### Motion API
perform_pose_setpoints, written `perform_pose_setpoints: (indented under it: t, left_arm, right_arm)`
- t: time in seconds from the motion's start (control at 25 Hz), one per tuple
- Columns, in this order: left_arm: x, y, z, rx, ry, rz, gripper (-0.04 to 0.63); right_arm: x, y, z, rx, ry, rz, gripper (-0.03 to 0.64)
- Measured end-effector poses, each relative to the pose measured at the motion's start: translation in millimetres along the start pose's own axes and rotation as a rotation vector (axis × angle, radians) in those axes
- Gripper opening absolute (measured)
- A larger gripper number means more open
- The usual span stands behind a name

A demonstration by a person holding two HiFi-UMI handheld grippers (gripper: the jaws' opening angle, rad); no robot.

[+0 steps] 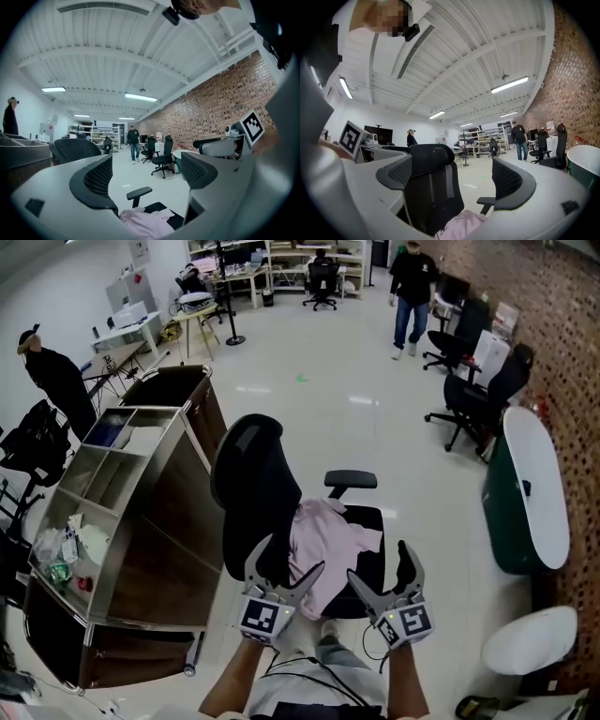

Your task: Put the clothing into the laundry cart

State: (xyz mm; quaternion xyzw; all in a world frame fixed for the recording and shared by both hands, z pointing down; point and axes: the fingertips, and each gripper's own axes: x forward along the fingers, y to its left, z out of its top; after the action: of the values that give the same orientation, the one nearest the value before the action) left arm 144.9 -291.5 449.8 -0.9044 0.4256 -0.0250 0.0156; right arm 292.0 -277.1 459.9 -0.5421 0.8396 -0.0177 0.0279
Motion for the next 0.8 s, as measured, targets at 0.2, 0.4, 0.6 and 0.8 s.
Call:
perform_pose_setpoints:
  t: [0.2,0.4,0.6,0.8]
  left_arm:
    - [48.1,12.5,-4.8,0.017,0.012,0.028,0.436]
    - [70.6,18.2,4.1,-0.053,-0.012,0.086,0.436]
    - [79.2,19.7,-26.5,-0.022,0.049,0.081,0.436]
    - [89.1,13.8,-61.8,-0.089,0.106,0.038,0.436]
  right_arm:
    - [28.3,-47.0,-11.0,0.029,0.015,0.057,0.552]
    - [53.9,-62.4,-32.9,0.025,0.049,0.135,0.552]
    - [69.8,-59.6,-65.3,0.059,0.106,0.179,0.552]
    - [79.2,-59.2,-136.8,0.123,0.251,0.195,0.552]
